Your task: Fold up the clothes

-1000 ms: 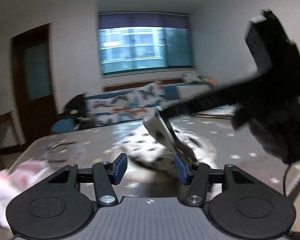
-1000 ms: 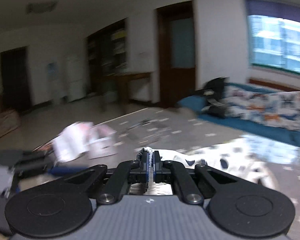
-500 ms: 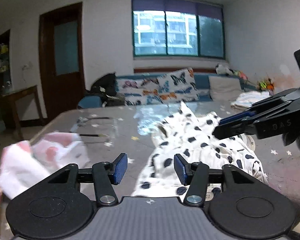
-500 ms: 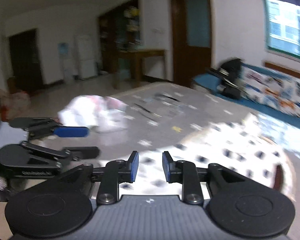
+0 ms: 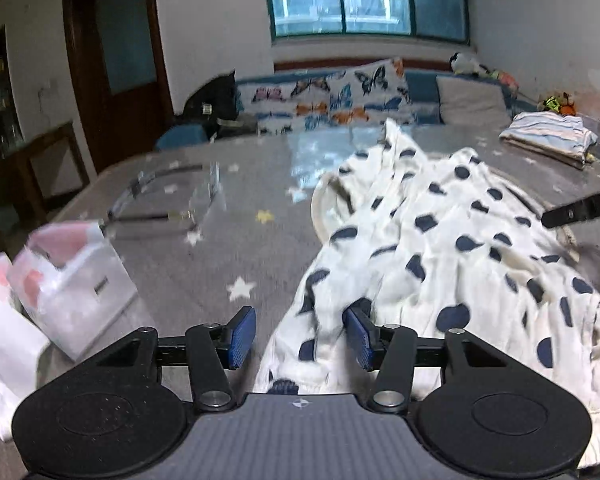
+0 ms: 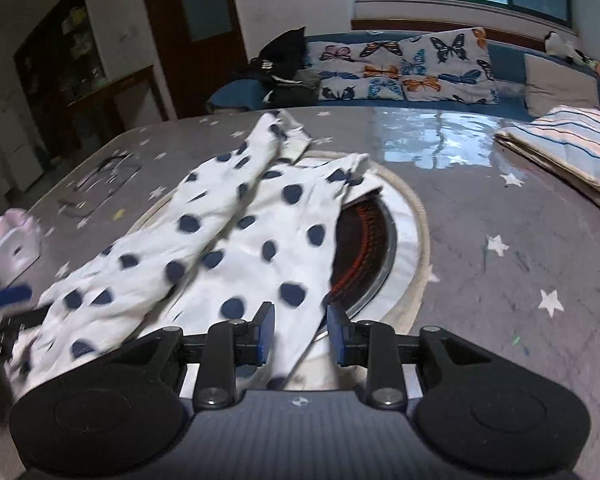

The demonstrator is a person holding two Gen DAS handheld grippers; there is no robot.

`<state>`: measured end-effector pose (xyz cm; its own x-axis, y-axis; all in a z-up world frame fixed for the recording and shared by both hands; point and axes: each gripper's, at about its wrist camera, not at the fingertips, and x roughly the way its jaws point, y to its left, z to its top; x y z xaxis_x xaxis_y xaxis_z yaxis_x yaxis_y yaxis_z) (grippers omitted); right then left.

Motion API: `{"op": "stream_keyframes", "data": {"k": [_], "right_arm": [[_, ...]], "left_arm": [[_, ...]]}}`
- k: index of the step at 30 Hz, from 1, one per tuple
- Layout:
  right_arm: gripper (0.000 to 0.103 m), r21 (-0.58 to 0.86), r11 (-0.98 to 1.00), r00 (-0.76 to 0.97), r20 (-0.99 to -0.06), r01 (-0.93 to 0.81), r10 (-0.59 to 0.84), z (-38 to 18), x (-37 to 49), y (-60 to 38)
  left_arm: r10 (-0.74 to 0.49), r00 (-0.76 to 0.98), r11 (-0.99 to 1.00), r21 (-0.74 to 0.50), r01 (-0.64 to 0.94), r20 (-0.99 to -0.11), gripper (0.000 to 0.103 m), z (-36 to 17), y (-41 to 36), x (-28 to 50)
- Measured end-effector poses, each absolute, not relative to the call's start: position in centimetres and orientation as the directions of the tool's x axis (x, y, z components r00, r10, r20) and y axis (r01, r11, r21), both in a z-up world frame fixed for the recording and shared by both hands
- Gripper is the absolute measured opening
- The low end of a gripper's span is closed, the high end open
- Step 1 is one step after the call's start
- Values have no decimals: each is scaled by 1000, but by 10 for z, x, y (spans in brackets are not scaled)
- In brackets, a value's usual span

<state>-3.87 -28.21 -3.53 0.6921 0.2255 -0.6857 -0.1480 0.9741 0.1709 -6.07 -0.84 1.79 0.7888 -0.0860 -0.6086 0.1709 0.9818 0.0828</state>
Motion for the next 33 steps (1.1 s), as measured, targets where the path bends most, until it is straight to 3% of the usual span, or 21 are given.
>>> {"op": "stream_keyframes", "data": {"k": [1,3,6,8,19,33], "right_arm": [[28,179,973,692,-685,-145,229,-36,-34,-285],[28,182,972,690,-685,-149,234,-39,-23,-284],[28,177,971,688,-686,-159,237,-43,-8,-279],[28,175,971,686,-687,-161,238,-45,-1,-276],[28,200,965,688,-678,-169,261,-40,42,-274],[28,284,957,681,-689,-63,249,-46,124,-292]], "left_arm": [[-91,780,982,75,173,-619,44,16,-8,-59],[-98,779,981,71,180,-620,25,15,-8,-61],[-109,776,980,65,190,-621,10,15,-8,-64],[-101,782,982,66,178,-616,7,16,-7,-66],[18,780,998,57,23,-626,6,23,19,-88],[28,750,996,85,37,-661,6,22,17,-83]]}}
